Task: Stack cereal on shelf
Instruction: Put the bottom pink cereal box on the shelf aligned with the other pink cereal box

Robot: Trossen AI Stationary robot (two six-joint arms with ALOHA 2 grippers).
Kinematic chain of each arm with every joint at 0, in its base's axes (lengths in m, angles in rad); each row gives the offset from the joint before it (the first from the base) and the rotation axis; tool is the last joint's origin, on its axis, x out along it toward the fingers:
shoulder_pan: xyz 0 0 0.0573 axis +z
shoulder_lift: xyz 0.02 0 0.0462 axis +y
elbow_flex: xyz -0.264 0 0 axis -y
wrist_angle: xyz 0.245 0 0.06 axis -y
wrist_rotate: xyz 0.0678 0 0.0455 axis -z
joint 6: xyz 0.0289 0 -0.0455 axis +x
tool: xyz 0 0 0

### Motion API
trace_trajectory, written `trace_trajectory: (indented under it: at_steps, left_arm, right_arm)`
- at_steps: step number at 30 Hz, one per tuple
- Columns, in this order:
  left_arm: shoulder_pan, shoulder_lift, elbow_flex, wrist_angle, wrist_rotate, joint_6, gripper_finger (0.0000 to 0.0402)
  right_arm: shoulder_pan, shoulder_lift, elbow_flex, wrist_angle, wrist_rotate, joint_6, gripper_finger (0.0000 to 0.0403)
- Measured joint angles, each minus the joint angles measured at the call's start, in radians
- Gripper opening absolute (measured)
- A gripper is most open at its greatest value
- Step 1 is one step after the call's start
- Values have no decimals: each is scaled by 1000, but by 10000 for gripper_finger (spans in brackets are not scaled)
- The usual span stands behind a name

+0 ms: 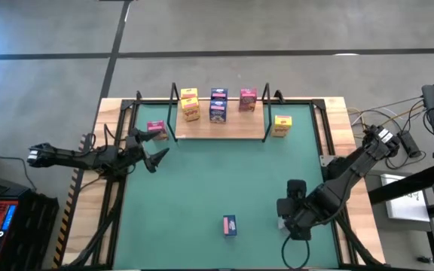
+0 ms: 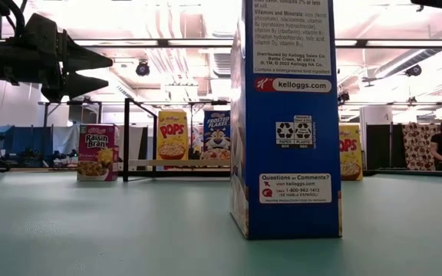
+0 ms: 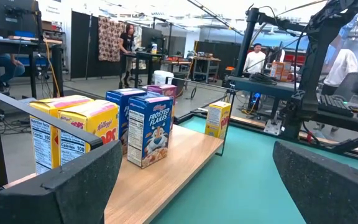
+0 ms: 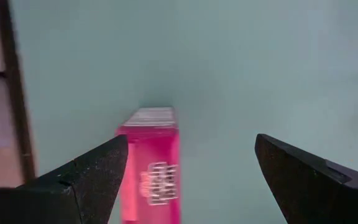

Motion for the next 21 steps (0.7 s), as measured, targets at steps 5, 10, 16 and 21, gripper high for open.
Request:
trace_trajectory:
  at_steps: [5, 10, 16, 21]
  left_arm:
    - [0, 0, 0, 0, 0, 0, 400]
    - [0, 0, 0, 0, 0, 0, 400]
    - [0, 0, 0, 0, 0, 0, 400]
    - [0, 0, 0, 0, 0, 0, 400]
  right_arm:
    - [5, 0, -3, 11, -75, 24, 341]
    - [4, 0, -26, 20, -106, 34, 350]
    - [4, 0, -80, 83, -153, 48, 360]
    - [4, 1, -133, 90, -161, 70, 361]
